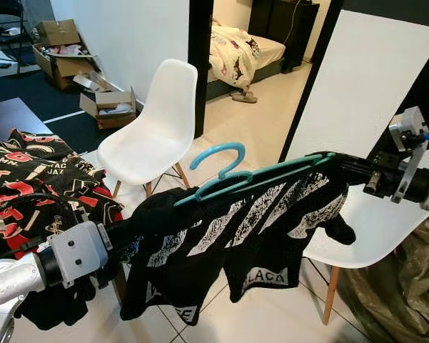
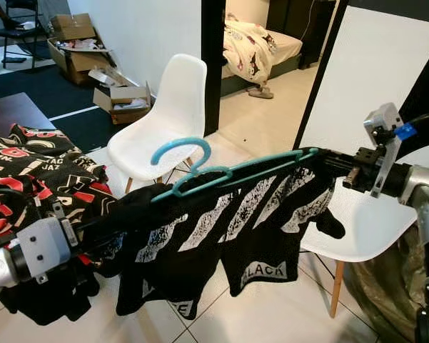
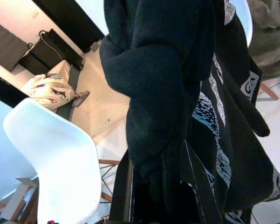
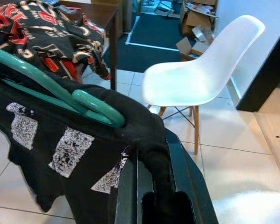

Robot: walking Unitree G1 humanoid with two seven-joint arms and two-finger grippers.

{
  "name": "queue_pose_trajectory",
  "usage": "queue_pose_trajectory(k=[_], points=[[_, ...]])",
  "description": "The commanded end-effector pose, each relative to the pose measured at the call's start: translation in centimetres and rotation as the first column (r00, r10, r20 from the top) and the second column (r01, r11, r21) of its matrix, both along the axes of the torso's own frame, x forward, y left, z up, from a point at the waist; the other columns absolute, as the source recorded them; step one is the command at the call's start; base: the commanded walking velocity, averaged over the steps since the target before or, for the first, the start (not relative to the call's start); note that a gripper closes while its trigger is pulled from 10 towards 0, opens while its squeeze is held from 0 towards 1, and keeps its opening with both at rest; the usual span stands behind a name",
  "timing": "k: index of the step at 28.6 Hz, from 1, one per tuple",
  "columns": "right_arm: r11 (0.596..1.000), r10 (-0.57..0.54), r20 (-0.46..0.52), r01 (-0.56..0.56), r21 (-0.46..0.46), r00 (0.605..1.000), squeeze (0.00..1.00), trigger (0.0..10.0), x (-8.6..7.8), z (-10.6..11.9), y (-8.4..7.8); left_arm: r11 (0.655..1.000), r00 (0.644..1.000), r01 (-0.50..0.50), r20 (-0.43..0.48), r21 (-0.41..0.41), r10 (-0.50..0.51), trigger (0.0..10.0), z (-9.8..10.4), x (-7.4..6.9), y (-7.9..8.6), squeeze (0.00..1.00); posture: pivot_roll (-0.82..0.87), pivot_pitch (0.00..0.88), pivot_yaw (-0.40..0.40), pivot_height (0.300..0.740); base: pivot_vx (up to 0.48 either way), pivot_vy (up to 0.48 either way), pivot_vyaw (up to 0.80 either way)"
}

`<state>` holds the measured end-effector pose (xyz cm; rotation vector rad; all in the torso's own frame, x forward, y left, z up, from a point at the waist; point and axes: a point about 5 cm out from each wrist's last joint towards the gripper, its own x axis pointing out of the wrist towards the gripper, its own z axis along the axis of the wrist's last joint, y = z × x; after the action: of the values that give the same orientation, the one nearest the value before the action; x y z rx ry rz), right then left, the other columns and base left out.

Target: Hang hanger

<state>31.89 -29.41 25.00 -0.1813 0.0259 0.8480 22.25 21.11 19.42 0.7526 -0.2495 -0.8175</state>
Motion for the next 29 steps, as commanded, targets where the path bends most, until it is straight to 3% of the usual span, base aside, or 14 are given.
queue_pose_trajectory(k=[1, 3, 5, 9, 10, 14, 15, 17, 21, 29], points=[[1.000, -0.029, 0.073, 0.029, 0.007, 0.997, 0.00, 0.0, -0.5, 1.9, -1.1, 0.998, 0.999, -0.037, -0.027, 0.058, 0.038, 10.0, -0.3, 0.2, 1.0, 0.00, 0.09, 0.000, -0.089, 0.740, 0.000, 0.000, 0.00], [1.000, 0.013, 0.088, -0.013, -0.004, 0.996, 0.00, 0.0, -0.8, 2.4, -0.8, 0.998, 0.999, -0.031, -0.029, 0.063, 0.033, 10.0, -0.4, 0.2, 0.9, 0.00, 0.09, 0.000, -0.087, 0.740, 0.000, 0.000, 0.00], [0.990, 0.115, 0.103, -0.106, -0.089, 0.988, 0.00, 0.0, -1.7, 3.1, -0.1, 0.997, 0.999, -0.022, -0.034, 0.069, 0.024, 10.0, -0.5, 0.3, 0.9, 0.00, 0.08, 0.000, -0.085, 0.740, 0.000, 0.000, 0.00], [0.981, 0.150, 0.101, -0.136, -0.138, 0.983, 0.00, 0.0, -2.0, 3.2, 0.2, 0.997, 0.999, -0.019, -0.033, 0.073, 0.022, 10.0, -0.6, 0.3, 0.9, 0.00, 0.08, 0.000, -0.085, 0.740, 0.000, 0.000, 0.00], [0.948, 0.230, 0.081, -0.204, -0.245, 0.970, 0.00, 0.0, -2.7, 3.5, 0.6, 0.996, 0.999, -0.011, -0.038, 0.091, 0.014, 10.0, -0.5, 0.3, 1.2, 0.00, 0.08, 0.000, -0.082, 0.740, 0.000, 0.000, 0.00], [0.929, 0.263, 0.068, -0.233, -0.286, 0.963, 0.00, 0.0, -3.0, 3.7, 0.7, 0.995, 0.999, -0.006, -0.040, 0.102, 0.010, 10.0, -0.5, 0.3, 1.3, 0.00, 0.08, 0.000, -0.081, 0.740, 0.000, 0.000, 0.00], [0.896, 0.305, 0.048, -0.270, -0.353, 0.951, 0.00, 0.0, -3.4, 4.5, 0.7, 0.992, 0.999, -0.003, -0.043, 0.124, 0.008, 10.0, -0.3, 0.3, 1.9, 0.00, 0.08, 0.000, -0.082, 0.740, 0.000, 0.000, 0.00], [0.896, 0.305, 0.048, -0.270, -0.353, 0.951, 0.00, 0.0, -3.4, 4.5, 0.7, 0.992, 0.999, -0.003, -0.043, 0.124, 0.008, 10.0, -0.3, 0.3, 1.9, 0.00, 0.08, 0.000, -0.082, 0.740, 0.000, 0.000, 0.00], [0.835, 0.303, 0.003, -0.264, -0.484, 0.953, 0.00, 0.0, -3.2, 4.2, 1.0, 0.991, 1.000, -0.011, -0.027, 0.137, 0.015, 10.0, 0.3, 0.6, 2.3, 0.00, 0.08, 0.000, -0.078, 0.740, 0.000, 0.000, 0.00], [0.824, 0.234, 0.030, -0.181, -0.538, 0.972, 0.00, 0.0, -2.5, 4.3, 0.4, 0.986, 1.000, -0.006, -0.026, 0.164, 0.010, 10.0, 0.5, 0.6, 2.7, 0.00, 0.08, 0.000, -0.075, 0.740, 0.000, 0.000, 0.00]])
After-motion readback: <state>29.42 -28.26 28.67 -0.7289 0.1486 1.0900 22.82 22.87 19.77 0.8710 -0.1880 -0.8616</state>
